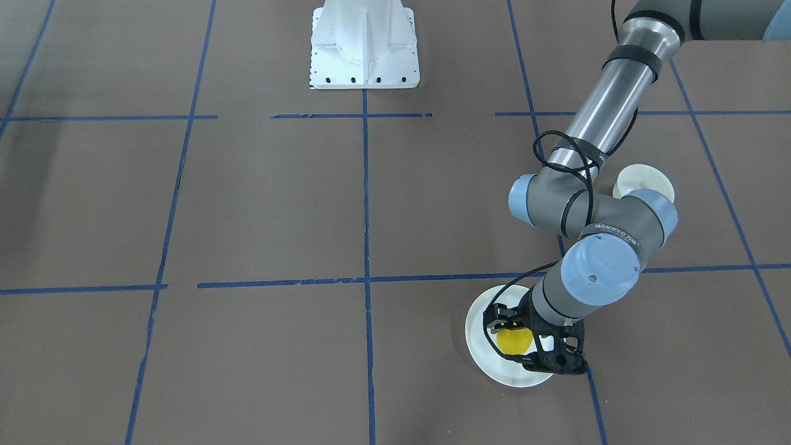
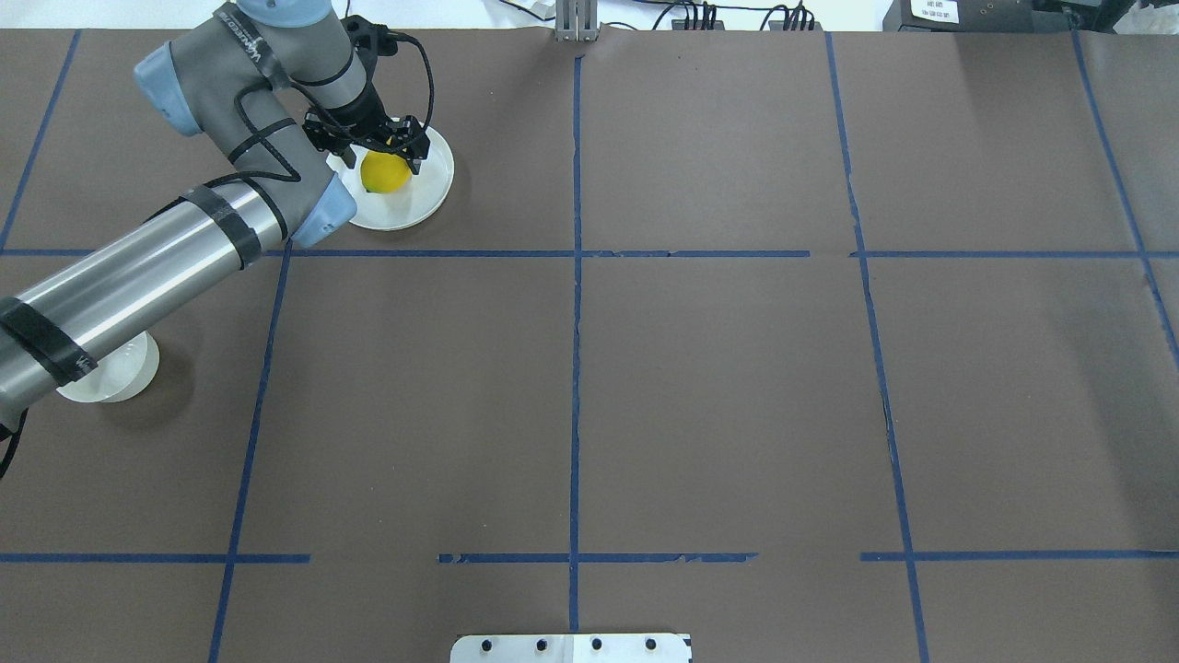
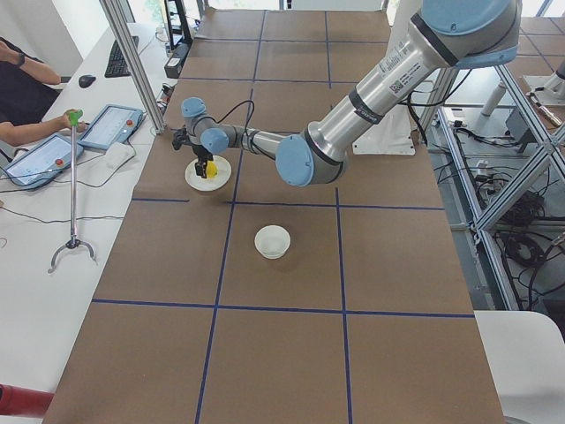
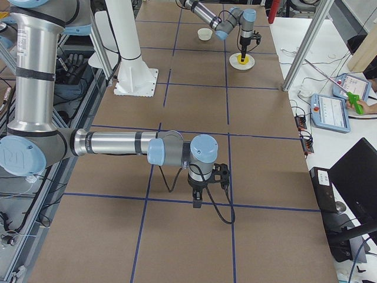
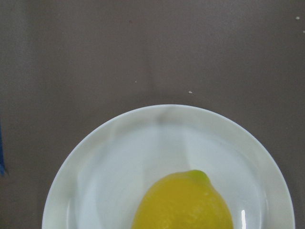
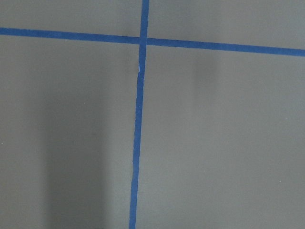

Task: Move lemon from plate to bowl
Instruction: 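Lower the left gripper and close it around the lemon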

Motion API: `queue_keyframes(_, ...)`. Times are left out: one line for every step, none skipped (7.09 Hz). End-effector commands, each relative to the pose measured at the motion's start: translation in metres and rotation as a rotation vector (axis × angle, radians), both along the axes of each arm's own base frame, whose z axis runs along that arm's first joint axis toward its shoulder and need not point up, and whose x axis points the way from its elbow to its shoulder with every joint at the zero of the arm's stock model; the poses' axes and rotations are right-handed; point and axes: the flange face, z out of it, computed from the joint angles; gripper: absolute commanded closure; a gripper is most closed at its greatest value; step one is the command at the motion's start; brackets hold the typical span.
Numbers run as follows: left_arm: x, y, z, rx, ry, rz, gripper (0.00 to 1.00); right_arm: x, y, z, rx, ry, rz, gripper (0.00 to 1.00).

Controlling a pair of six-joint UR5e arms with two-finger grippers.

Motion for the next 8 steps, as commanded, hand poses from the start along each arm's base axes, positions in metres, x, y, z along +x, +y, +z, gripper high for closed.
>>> queue_keyframes(0.009,0.003,0.010,0.002,0.009,-0.001,0.00,0.000,0.000,0.000,0.000,0.000,0.000,0.00)
queue_keyframes(0.009,0.003,0.010,0.004,0.010,-0.003,0.02,0.000,0.000,0.000,0.000,0.000,0.000,0.00)
queue_keyframes(0.009,0.003,0.010,-0.008,0.011,-0.014,0.35,0.000,0.000,0.000,0.000,0.000,0.000,0.00)
queue_keyframes(0.009,0.003,0.010,-0.009,0.011,-0.014,0.64,0.000,0.000,0.000,0.000,0.000,0.000,0.00)
queue_keyframes(0.006,0.001,0.005,-0.006,0.017,-0.019,0.90,0.000,0.000,0.000,0.000,0.000,0.000,0.00)
queue_keyframes(-0.030,-0.012,-0.013,0.012,0.038,-0.059,1.00,0.000,0.000,0.000,0.000,0.000,0.000,0.00)
queue_keyframes(-0.056,0.005,-0.011,0.000,0.026,-0.070,1.00,0.000,0.000,0.000,0.000,0.000,0.000,0.00)
queue_keyframes(-0.082,0.035,-0.002,-0.002,0.021,-0.074,1.00,0.000,0.000,0.000,0.000,0.000,0.000,0.00)
